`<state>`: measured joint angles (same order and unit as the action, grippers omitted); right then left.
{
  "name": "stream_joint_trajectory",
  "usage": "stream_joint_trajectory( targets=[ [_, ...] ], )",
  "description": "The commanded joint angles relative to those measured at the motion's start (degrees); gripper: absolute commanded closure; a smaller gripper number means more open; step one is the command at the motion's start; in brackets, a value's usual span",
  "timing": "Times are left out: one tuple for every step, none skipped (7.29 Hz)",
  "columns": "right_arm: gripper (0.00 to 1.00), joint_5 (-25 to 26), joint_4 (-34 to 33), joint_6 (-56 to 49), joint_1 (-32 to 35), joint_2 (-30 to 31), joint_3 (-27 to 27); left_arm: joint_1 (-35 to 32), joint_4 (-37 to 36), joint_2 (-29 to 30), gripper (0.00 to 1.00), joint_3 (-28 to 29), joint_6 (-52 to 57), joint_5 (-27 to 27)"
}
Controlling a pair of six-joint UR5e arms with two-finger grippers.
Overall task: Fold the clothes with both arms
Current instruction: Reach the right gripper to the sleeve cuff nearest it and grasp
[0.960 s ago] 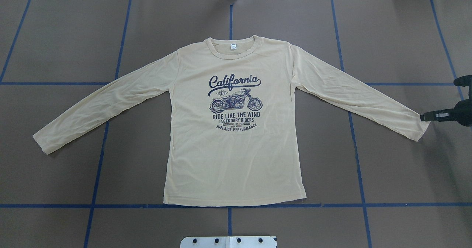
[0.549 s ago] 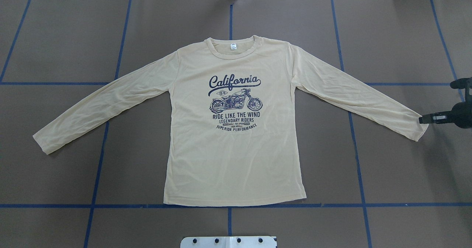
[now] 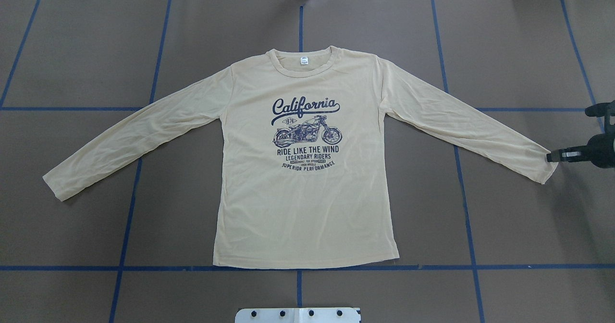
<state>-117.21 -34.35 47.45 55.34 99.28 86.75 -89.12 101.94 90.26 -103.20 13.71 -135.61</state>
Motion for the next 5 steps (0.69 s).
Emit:
stream_joint_trajectory(
  targets=[
    [1.00, -0.2, 0.1, -0.1, 0.1, 0.1, 0.5, 0.0, -0.1, 0.0, 0.00, -0.1, 0.0, -0.1],
    [1.00, -1.1, -0.1, 0.2, 0.3, 0.2, 2.6, 0.0, -0.1, 0.0, 0.00, -0.2, 0.0, -0.1],
    [1.00, -2.4, -0.9, 0.4, 0.8, 0.1, 5.2, 0.0, -0.1, -0.1, 0.00, -0.2, 0.0, -0.1],
    [1.00, -5.3, -4.6, 0.5, 3.5, -0.9, 8.3, 0.0, -0.1, -0.1, 0.00, -0.1, 0.0, -0.1],
    [1.00, -7.2, -12.6, 0.5, 6.2, -2.2, 14.6, 0.0, -0.1, 0.0, 0.00, 0.0, 0.0, -0.1]
  ],
)
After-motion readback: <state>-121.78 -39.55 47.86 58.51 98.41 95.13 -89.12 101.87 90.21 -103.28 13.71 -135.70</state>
